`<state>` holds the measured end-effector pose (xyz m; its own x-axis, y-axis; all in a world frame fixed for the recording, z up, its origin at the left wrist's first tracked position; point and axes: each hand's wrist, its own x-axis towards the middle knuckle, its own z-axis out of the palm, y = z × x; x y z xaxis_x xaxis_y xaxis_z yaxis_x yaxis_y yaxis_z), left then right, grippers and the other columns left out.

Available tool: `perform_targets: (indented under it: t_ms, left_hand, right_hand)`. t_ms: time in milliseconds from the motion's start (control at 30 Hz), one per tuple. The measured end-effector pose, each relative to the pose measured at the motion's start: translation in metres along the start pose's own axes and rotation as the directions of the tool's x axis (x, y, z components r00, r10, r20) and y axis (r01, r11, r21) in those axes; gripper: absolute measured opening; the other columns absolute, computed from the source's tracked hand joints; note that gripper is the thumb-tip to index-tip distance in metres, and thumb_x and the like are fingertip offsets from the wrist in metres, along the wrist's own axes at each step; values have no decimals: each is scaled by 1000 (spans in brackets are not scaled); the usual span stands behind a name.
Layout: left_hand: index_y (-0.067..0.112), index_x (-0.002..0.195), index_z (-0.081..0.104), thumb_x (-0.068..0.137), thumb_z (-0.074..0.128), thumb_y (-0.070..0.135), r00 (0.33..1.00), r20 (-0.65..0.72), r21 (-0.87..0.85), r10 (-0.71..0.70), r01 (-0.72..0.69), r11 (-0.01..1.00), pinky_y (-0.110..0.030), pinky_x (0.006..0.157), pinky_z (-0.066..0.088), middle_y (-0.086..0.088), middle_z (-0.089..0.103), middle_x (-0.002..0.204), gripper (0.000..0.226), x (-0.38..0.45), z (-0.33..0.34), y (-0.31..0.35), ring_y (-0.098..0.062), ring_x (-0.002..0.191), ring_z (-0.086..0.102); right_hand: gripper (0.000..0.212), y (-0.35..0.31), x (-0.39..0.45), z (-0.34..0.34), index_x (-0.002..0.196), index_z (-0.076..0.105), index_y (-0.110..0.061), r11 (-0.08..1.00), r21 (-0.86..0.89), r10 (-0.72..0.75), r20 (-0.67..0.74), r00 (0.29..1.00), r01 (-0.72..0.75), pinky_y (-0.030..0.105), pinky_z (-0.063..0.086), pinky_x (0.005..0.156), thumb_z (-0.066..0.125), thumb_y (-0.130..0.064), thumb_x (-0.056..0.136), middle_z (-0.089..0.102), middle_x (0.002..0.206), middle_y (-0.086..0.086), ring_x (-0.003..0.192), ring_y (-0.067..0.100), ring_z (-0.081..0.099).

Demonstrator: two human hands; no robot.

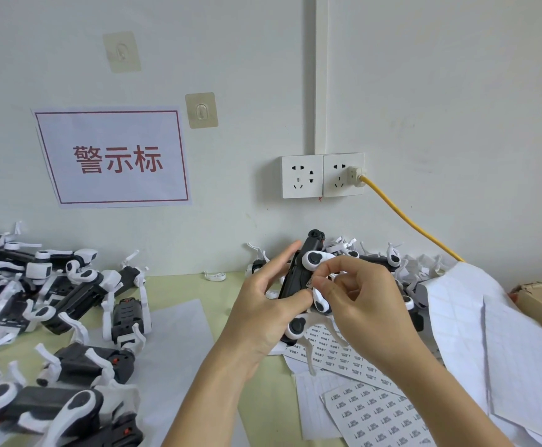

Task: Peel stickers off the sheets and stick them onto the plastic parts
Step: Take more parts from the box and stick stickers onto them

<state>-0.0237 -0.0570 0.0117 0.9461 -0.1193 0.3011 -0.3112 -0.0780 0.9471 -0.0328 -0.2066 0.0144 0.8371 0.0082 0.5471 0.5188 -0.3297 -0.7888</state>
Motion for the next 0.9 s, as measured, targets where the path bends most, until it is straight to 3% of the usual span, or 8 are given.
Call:
perform_targets:
  t_ms: [400, 600, 767, 900]
  left_hand:
    - [56, 121, 62, 66, 69, 26, 1000, 0, -3, 10, -10, 1000, -5, 76, 47, 17, 68, 118, 63, -2, 0, 2, 6, 111, 62]
    - [59, 118, 63, 68, 71, 32, 1000, -13, 5, 4, -4, 1000, -25, 97, 49, 14, 67, 122, 57, -2, 1, 3, 1, 113, 63]
    - [60, 115, 63, 72, 75, 36, 1000, -27, 8, 7, -7, 1000, -15, 91, 44, 22, 67, 118, 51, -1, 1, 1, 19, 114, 52]
    - [58, 114, 64, 85, 75, 22, 999, -34, 10, 12, -12, 1000, -2, 77, 44, 25, 67, 114, 47, -1, 0, 1, 25, 109, 50]
  right_hand:
    - [24, 5, 0, 3, 73, 63, -24, 999, -13, -44, -42, 998, 44, 17, 26, 44, 67, -10, 93, 32, 43, -6, 43, 10, 26]
    - [25, 7, 0, 3, 74, 63, -25, 998, -27, -52, -43, 998, 51, 19, 25, 45, 66, -10, 94, 32, 44, -6, 44, 11, 27]
    - [24, 8, 0, 4, 75, 63, -27, 998, -36, -55, -44, 998, 53, 18, 26, 45, 66, -12, 94, 33, 44, -6, 44, 10, 27]
    - [24, 10, 0, 6, 75, 64, -29, 998, -36, -60, -52, 997, 58, 17, 27, 45, 67, -14, 94, 35, 45, -4, 44, 9, 29]
